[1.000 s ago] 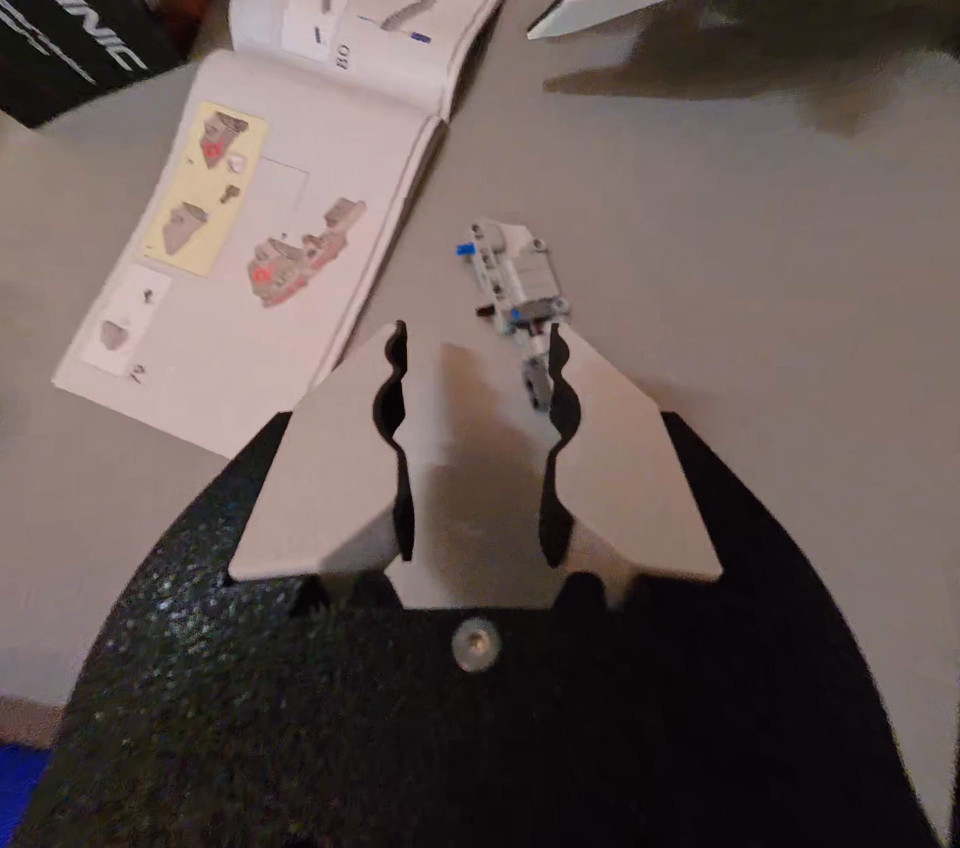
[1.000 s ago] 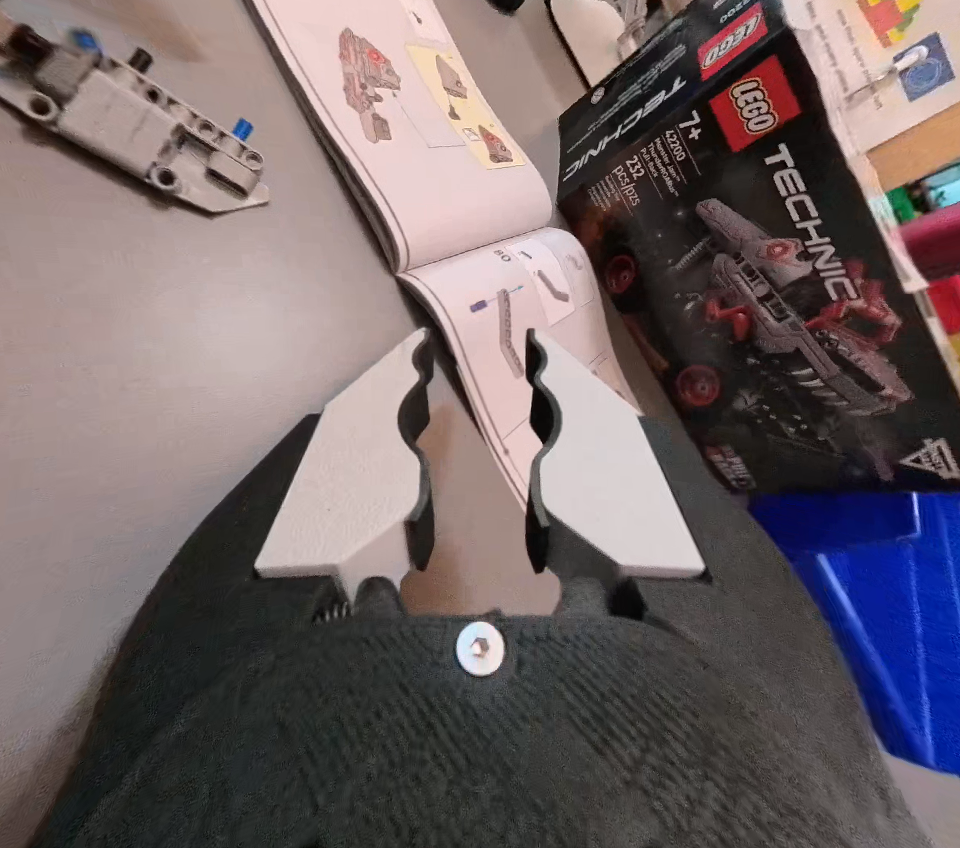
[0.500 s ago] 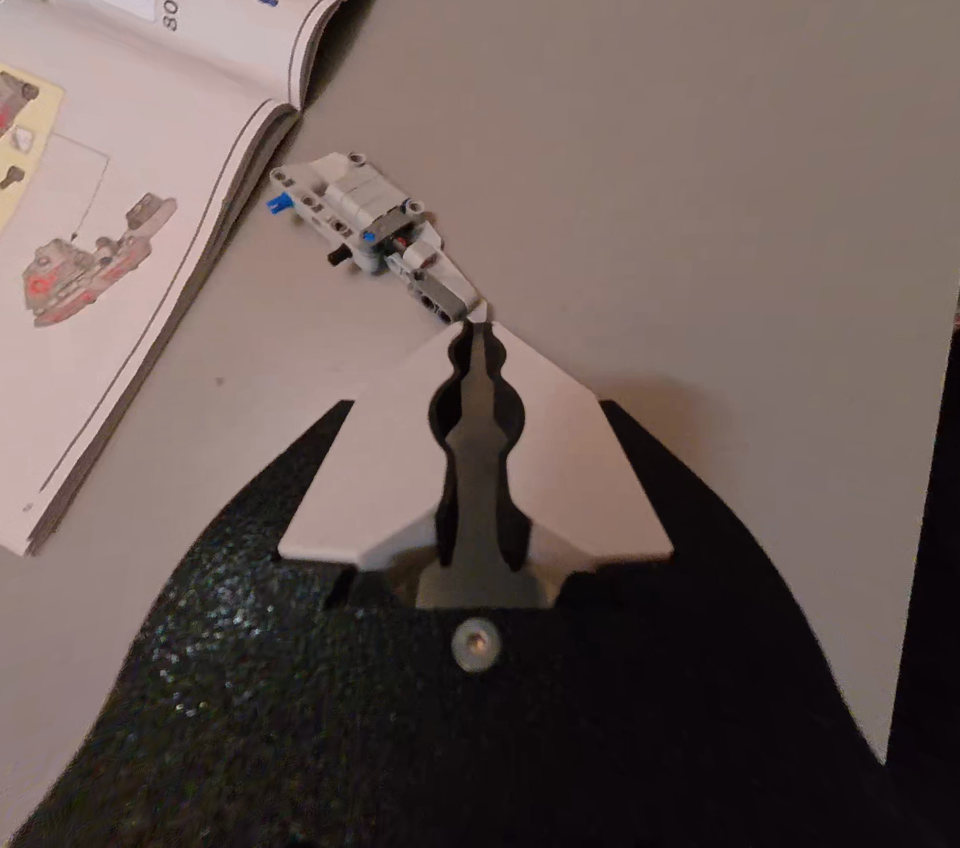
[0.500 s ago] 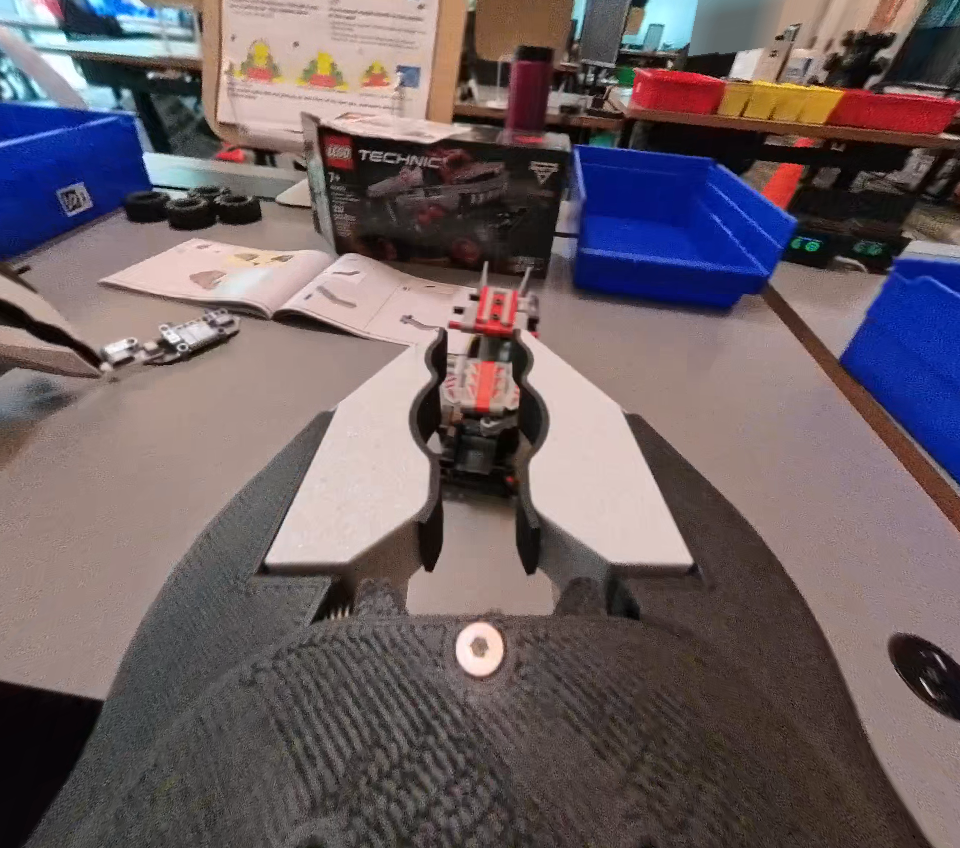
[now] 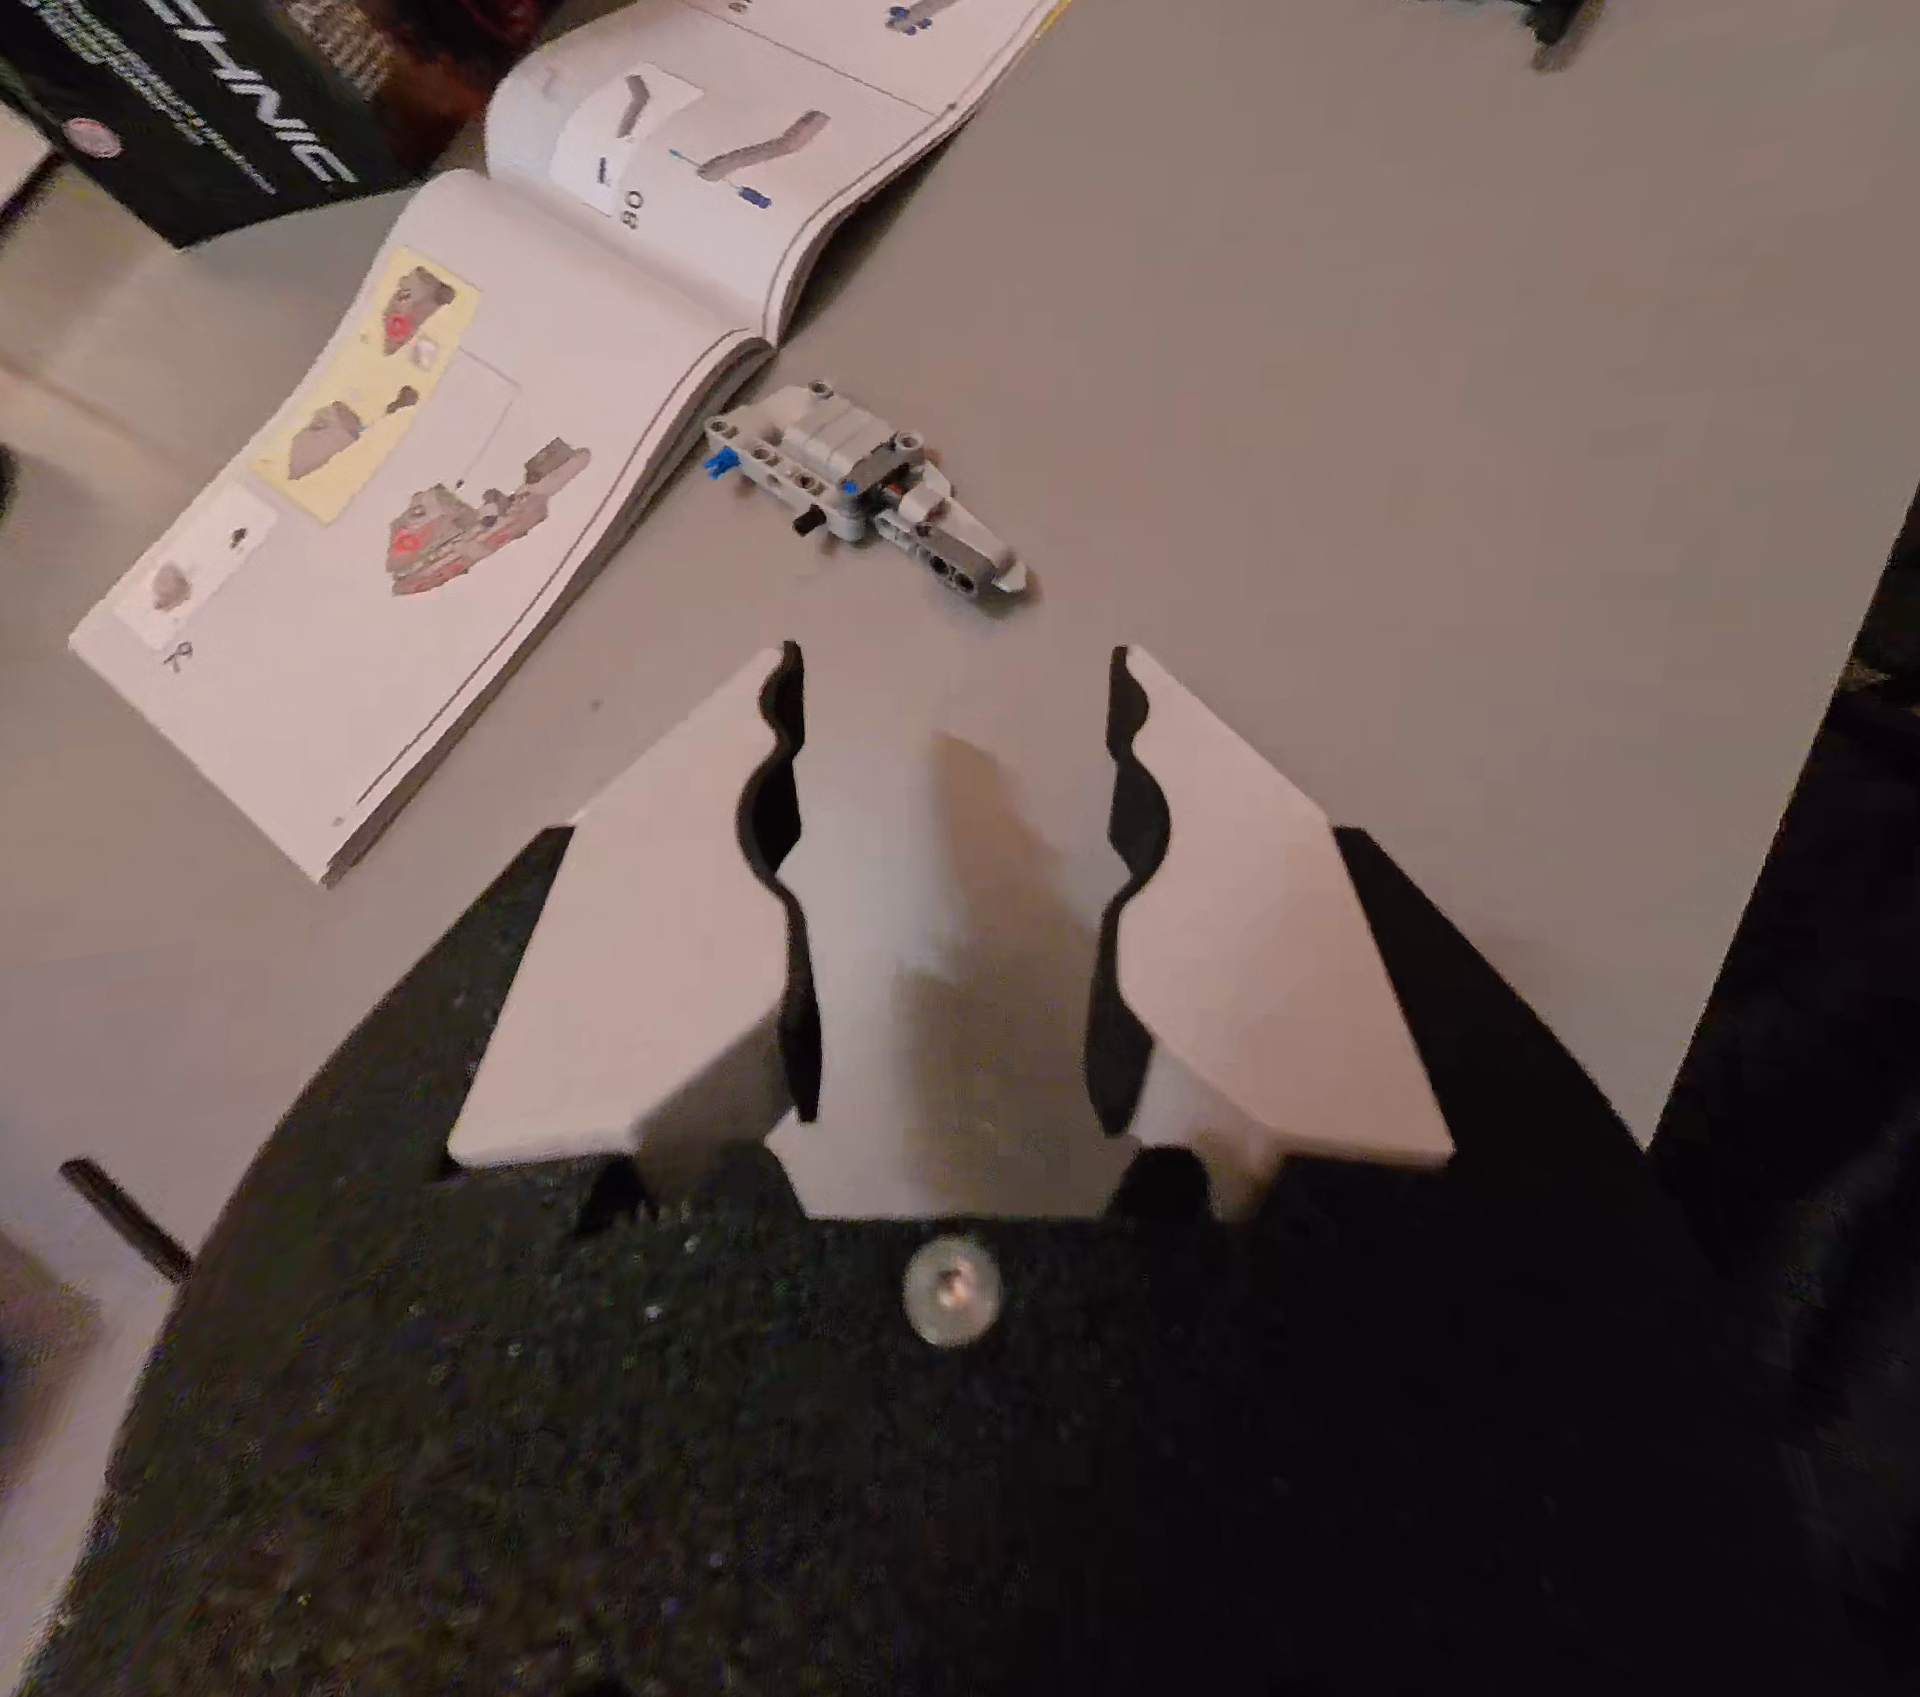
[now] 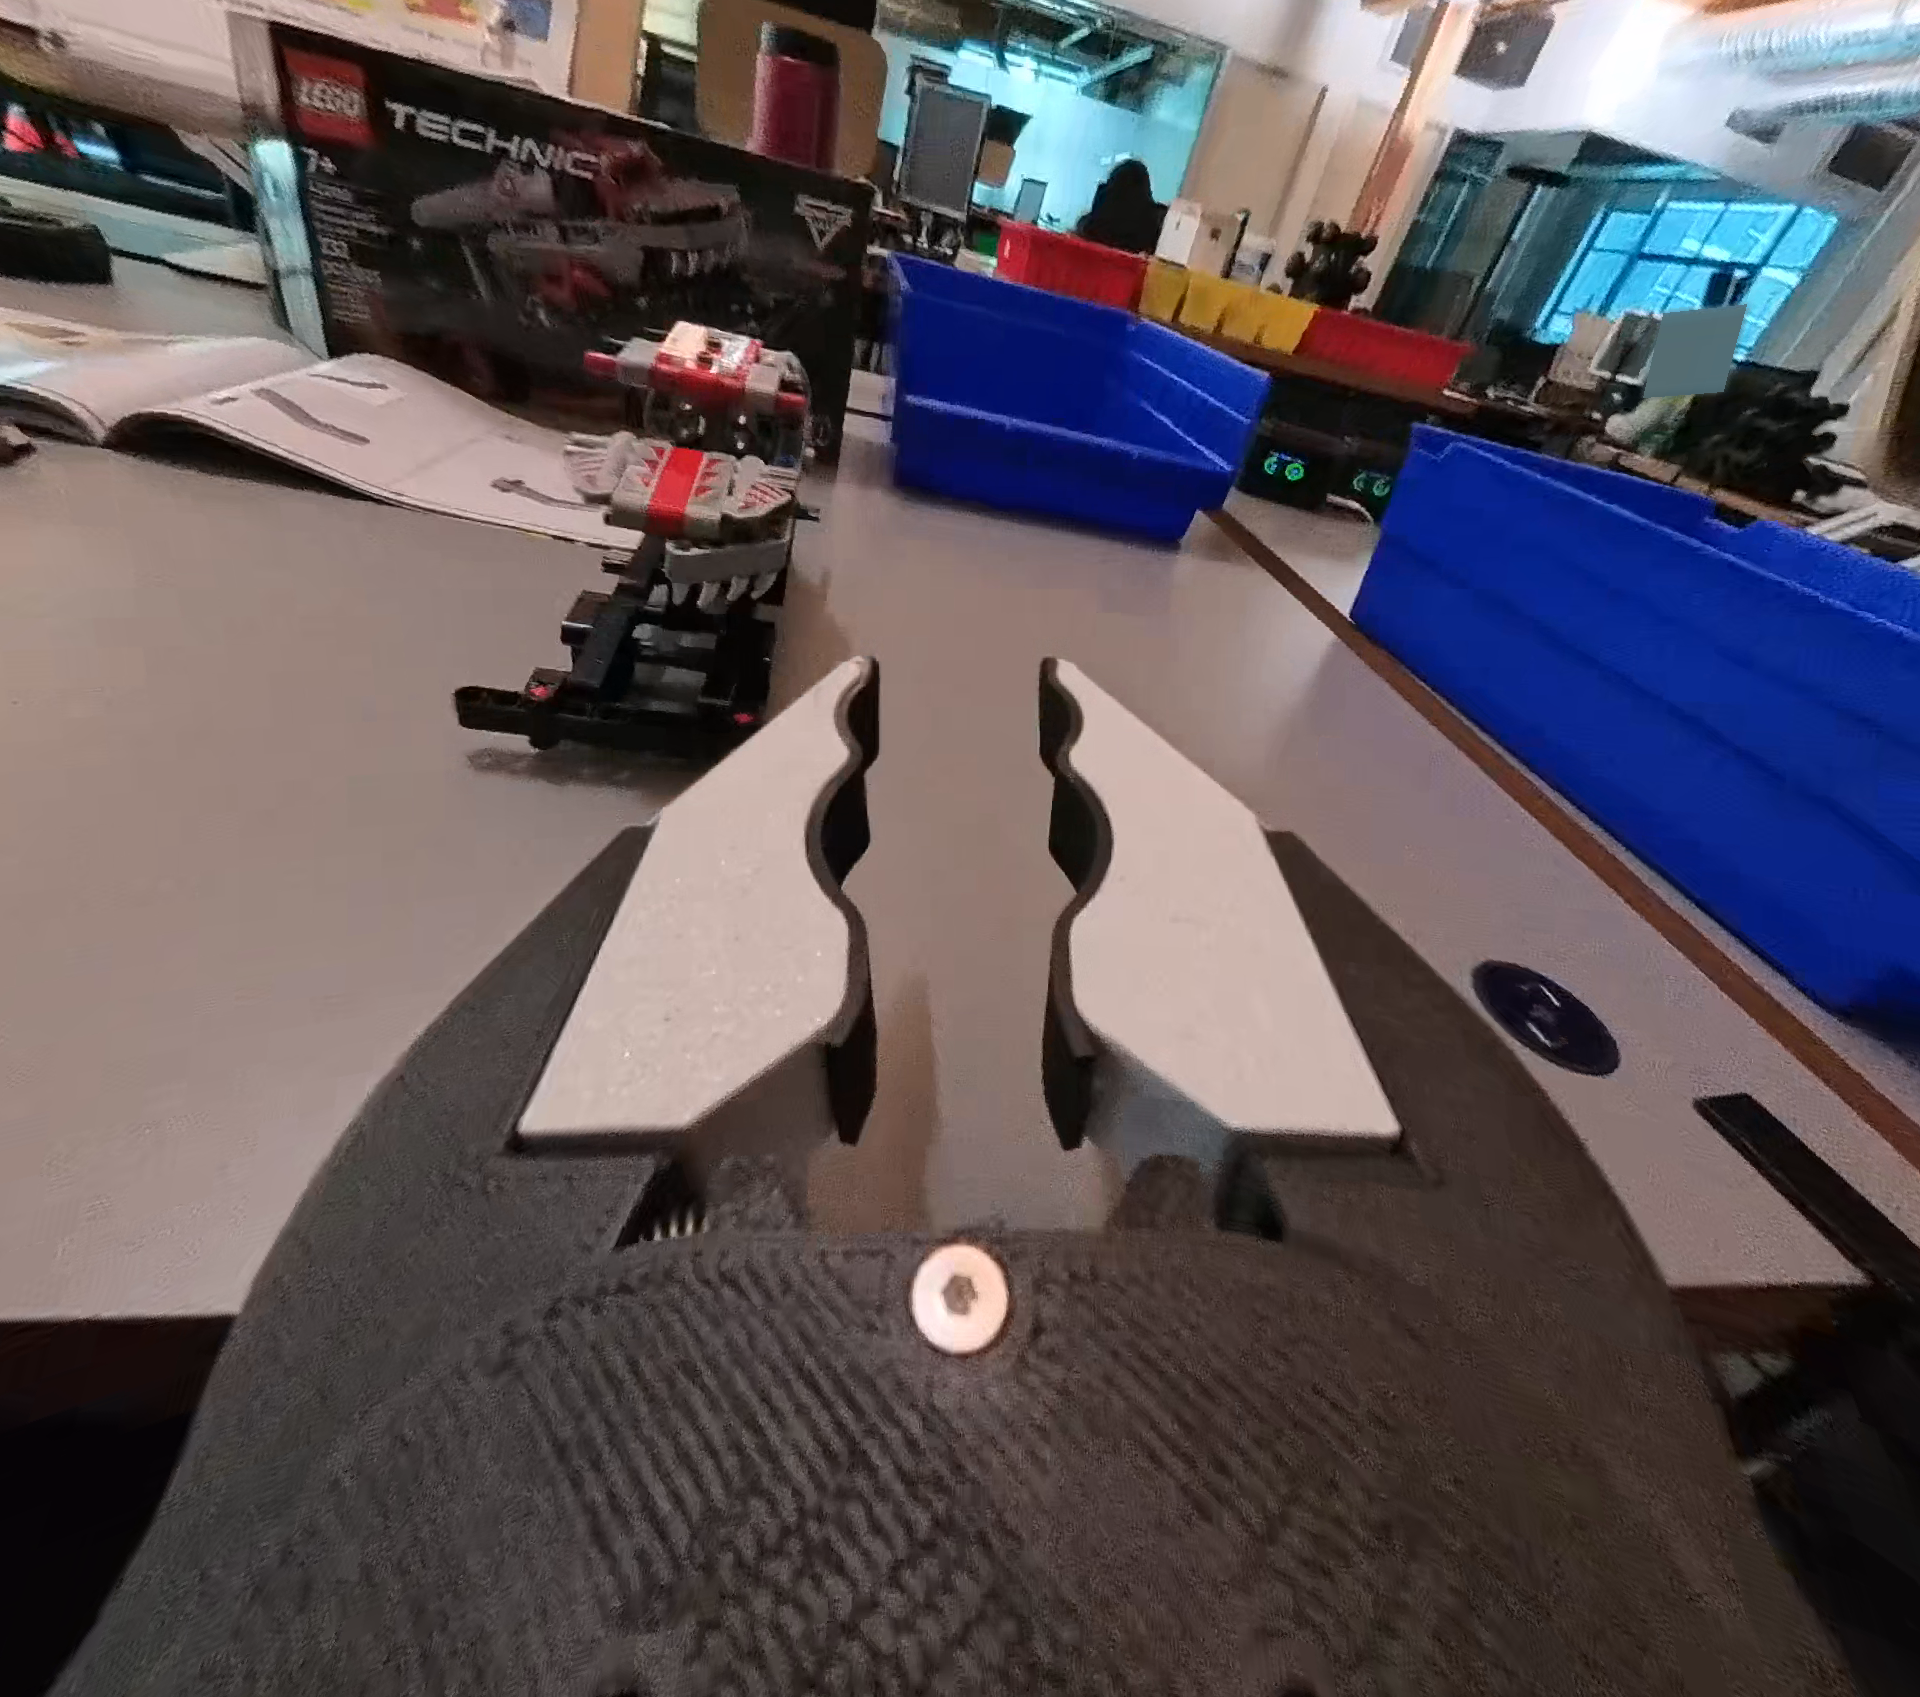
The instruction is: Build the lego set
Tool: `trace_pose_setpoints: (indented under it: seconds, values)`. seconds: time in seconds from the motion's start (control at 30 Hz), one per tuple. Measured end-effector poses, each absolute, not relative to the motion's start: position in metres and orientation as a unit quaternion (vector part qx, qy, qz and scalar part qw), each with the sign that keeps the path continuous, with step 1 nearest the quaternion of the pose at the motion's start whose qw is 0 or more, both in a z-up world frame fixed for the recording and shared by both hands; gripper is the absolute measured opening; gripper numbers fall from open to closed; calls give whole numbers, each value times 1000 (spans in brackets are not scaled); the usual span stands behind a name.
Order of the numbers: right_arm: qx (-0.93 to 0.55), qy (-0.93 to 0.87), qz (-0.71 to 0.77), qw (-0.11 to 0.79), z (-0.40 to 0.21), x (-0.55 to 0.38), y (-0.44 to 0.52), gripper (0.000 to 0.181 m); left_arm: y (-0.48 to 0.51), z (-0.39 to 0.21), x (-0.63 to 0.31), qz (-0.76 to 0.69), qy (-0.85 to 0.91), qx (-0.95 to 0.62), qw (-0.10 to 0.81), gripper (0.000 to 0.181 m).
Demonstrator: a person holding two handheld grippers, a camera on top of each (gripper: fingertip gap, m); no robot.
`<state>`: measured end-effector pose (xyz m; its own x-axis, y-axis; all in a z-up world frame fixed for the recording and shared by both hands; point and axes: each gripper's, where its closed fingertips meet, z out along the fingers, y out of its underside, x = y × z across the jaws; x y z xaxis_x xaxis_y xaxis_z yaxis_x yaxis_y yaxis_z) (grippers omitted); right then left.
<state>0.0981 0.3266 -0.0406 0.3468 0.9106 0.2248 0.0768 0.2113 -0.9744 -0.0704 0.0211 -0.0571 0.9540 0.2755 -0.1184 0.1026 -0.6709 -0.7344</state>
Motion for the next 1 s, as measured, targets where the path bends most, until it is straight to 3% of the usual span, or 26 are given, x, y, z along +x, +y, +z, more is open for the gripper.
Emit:
trace_pose_setpoints:
  seconds: [0.1, 0.37, 0.77, 1.0]
  values:
    - [-485, -490, 345, 637, -34, 95, 313, 33, 11, -50, -74, 148, -144, -895, 394, 72]
    - [-426, -497, 360, 665, -28, 124, 312, 39, -35, -37, -27, 193, -224, -856, 423, 77]
    - [-360, -569, 391, 627, -40, 177, 264, 50, -243, -26, 76, 330, -395, -750, 415, 83]
    - [-248, -643, 367, 625, -50, 190, 173, 66, -357, -77, 112, 364, -515, -662, 405, 98]
